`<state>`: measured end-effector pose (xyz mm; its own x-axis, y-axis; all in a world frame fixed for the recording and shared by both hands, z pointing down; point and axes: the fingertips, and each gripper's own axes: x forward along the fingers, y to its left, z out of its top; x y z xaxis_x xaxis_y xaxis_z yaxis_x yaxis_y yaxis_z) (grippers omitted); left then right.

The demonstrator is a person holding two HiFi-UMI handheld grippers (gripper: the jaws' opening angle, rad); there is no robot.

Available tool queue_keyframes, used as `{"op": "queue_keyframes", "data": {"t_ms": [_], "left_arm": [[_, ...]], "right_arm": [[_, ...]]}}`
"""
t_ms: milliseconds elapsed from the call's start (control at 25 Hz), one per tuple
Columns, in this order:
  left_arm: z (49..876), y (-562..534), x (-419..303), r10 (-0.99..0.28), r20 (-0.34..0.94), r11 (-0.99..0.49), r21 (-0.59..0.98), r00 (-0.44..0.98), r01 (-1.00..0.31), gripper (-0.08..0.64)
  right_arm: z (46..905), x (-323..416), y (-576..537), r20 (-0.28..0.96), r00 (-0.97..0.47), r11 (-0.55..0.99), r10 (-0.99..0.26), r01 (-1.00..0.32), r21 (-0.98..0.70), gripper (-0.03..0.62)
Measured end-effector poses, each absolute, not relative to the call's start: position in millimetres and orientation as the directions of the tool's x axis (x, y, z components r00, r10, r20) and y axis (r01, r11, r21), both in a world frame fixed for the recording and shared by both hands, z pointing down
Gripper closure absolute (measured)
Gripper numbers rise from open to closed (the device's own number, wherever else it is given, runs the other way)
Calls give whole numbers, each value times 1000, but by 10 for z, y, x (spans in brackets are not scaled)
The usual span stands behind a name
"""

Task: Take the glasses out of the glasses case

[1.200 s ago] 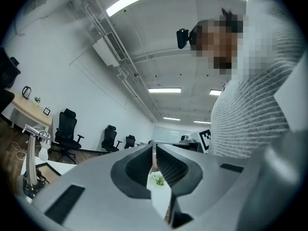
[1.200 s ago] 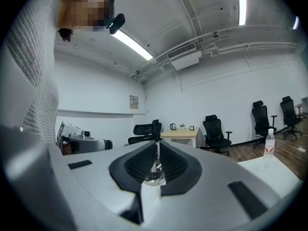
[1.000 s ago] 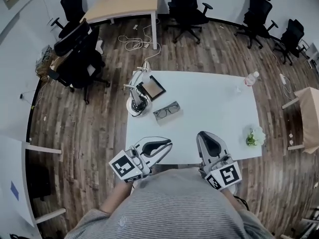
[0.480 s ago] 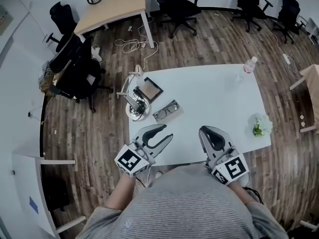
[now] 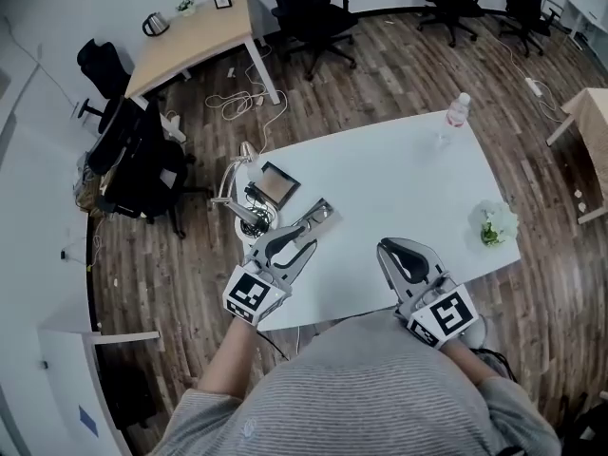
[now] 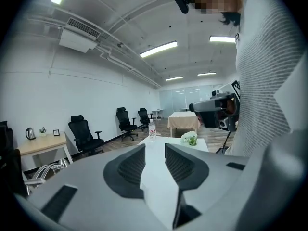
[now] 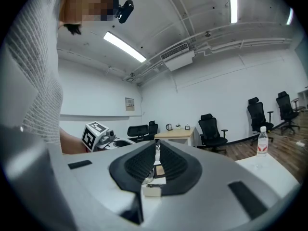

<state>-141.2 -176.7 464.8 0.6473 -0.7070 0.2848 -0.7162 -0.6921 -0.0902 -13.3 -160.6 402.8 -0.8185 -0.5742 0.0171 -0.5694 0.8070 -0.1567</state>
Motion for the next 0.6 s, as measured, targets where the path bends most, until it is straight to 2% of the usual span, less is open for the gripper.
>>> {"op": "queue_keyframes", "data": {"t_ms": [600], "left_arm": [[5229,-2150,-1458,-658,468,-723,-172,590,-669,430]], "right_arm": [[4041,60,-1704,23,-798,787,-602,-599,-150,575]]}}
